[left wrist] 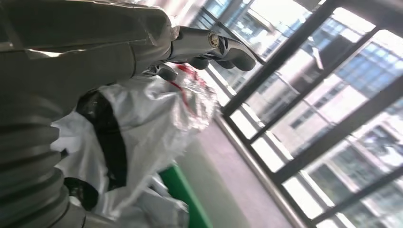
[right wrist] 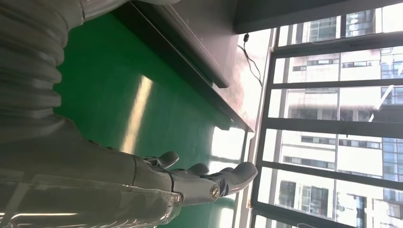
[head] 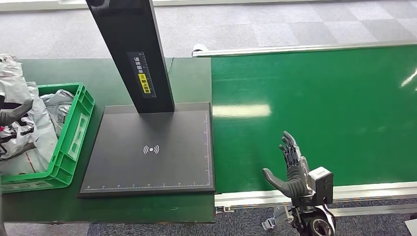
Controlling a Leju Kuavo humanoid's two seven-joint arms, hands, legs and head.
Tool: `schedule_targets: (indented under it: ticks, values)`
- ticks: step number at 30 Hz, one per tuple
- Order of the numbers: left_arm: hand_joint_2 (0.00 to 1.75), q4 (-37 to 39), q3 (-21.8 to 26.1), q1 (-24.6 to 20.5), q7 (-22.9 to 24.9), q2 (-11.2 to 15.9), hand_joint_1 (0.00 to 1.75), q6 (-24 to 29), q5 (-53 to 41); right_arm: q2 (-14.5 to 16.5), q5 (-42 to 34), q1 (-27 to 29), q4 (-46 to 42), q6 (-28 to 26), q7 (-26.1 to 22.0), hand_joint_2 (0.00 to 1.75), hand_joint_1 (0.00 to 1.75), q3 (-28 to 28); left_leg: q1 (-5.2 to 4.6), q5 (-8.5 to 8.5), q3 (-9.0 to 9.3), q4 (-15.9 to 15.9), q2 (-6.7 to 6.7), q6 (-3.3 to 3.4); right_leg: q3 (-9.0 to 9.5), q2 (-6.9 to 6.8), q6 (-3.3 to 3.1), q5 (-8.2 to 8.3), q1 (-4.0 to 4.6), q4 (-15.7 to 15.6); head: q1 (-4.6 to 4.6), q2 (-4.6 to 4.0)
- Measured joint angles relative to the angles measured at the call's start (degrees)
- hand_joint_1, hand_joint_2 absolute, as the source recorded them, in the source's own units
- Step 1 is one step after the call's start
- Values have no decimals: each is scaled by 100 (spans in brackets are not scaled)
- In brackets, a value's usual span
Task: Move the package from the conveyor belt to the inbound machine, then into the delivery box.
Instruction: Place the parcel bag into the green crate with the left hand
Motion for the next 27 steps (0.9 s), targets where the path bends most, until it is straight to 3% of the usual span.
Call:
schedule_targets:
  ticks: [9, 16, 22, 27]
  values:
    - [175, -1812, -484, 734, -332, -437, 0, -659, 1238, -7, -4, -49, 80, -5, -18, 175, 0, -16, -2, -2, 1, 0, 2, 0, -2, 1, 0, 0, -1, 0, -2, 0]
    - [175, -3425, -1326, 2157, -897, -1417, 0, -921, 1923, -8, 1, -54, 164, 0, -23, 175, 0, 18, -15, -11, -1, 0, 2, 9, -2, 1, 4, -3, -15, -3, 0, 0]
    - [175, -3859, -1837, 2651, -766, -1898, 0, -893, 2174, -9, -9, -65, 235, 97, 57, 175, 0, 114, -15, -12, 3, 0, 0, 9, 1, 0, 5, -3, -14, -3, -4, 0]
    - [175, -3470, -2560, 3176, -600, -2687, 0, -933, 2607, 58, 97, -104, 577, 159, 272, 175, 0, 565, -14, -13, 4, 0, 0, 10, 4, 0, 5, -3, -14, -3, -2, 0]
